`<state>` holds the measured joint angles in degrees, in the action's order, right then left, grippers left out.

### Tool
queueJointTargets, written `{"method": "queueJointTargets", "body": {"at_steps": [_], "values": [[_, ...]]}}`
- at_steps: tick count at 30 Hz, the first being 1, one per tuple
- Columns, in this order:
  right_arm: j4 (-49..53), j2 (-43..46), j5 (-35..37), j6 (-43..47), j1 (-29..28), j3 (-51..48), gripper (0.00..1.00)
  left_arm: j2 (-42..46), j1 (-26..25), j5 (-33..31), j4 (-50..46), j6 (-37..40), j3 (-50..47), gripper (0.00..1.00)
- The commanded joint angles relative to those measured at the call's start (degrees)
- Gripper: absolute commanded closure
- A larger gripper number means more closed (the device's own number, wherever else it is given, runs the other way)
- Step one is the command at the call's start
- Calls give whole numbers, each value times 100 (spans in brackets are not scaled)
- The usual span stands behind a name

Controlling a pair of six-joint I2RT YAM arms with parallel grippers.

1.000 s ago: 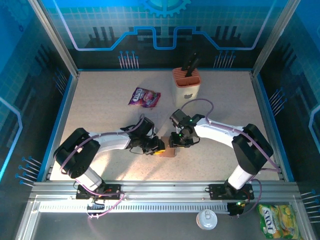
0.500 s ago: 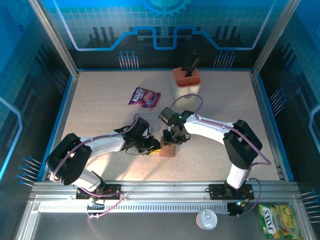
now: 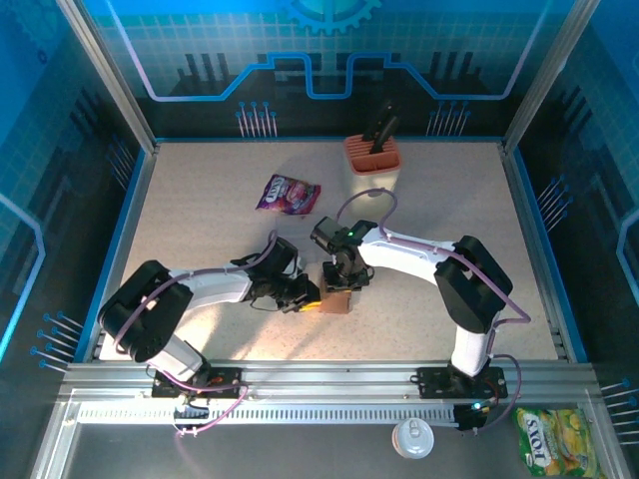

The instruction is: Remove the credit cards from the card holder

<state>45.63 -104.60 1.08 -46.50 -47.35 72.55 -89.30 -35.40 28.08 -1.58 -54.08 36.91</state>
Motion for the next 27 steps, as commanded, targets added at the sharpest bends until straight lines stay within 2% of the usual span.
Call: {"method": "queueJointTargets", "body": {"at_steps": [1,9,21,27], "values": [[234,-61,67,-69,-60,152,65,-206,-4,413,156,21,16,82],[237,-81,13,-49,-55,154,65,-341,-73,542,318,-67,27,83],[271,-298,-29,167,-70,314,65,295,108,34,-35,-76,-125,82],[541,-489,240,522,-83,565,66,370,198,-4,-52,-86,-170,80]]}}
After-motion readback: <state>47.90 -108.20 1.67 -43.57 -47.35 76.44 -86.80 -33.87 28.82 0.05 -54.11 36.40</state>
